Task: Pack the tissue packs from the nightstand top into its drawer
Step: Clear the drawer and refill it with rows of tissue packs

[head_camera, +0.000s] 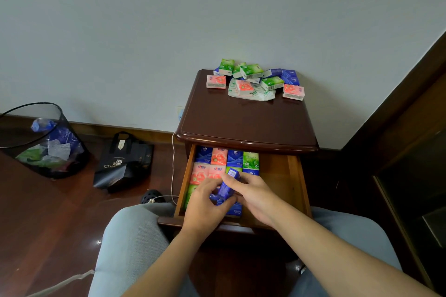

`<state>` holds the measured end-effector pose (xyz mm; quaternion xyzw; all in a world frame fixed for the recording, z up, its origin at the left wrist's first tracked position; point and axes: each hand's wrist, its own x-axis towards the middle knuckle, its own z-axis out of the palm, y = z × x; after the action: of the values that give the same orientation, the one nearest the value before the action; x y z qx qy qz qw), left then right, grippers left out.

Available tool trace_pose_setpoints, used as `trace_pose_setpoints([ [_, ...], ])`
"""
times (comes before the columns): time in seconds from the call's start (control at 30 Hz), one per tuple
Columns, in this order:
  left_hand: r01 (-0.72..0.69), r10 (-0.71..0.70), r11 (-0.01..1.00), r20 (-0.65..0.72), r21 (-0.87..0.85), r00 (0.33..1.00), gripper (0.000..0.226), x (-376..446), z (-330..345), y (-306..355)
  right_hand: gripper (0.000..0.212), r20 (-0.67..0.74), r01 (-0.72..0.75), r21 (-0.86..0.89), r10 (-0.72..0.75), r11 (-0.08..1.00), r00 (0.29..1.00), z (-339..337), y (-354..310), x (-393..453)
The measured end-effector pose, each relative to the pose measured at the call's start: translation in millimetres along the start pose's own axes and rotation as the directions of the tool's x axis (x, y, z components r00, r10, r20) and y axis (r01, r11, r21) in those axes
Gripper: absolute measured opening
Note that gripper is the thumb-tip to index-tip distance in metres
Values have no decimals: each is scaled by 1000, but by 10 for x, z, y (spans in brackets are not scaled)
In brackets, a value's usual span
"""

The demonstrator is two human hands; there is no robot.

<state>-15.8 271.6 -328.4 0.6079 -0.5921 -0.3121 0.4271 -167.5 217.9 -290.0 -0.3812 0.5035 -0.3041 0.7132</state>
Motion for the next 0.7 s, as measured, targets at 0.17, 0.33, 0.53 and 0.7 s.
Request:
trace_pose_setpoints([
  [0.17,12,-14,1000,104,25,994,52,-13,-7,44,66,-19,-43,46,44,998,999,-64,2,-16],
  [0.33,20,-64,965,160,261,985,62,-17,-5,66,87,-240,-37,151,73,988,968,-268,-5,48],
  [0.53,105,-163,905,108,413,981,45,36,85,39,87,-323,-172,-283,75,943,943,-658,17,-27],
  [0.7,141,-243,840,130,524,961,46,89,144,43,70,-378,-220,-437,44,872,925,-750,146,-56],
])
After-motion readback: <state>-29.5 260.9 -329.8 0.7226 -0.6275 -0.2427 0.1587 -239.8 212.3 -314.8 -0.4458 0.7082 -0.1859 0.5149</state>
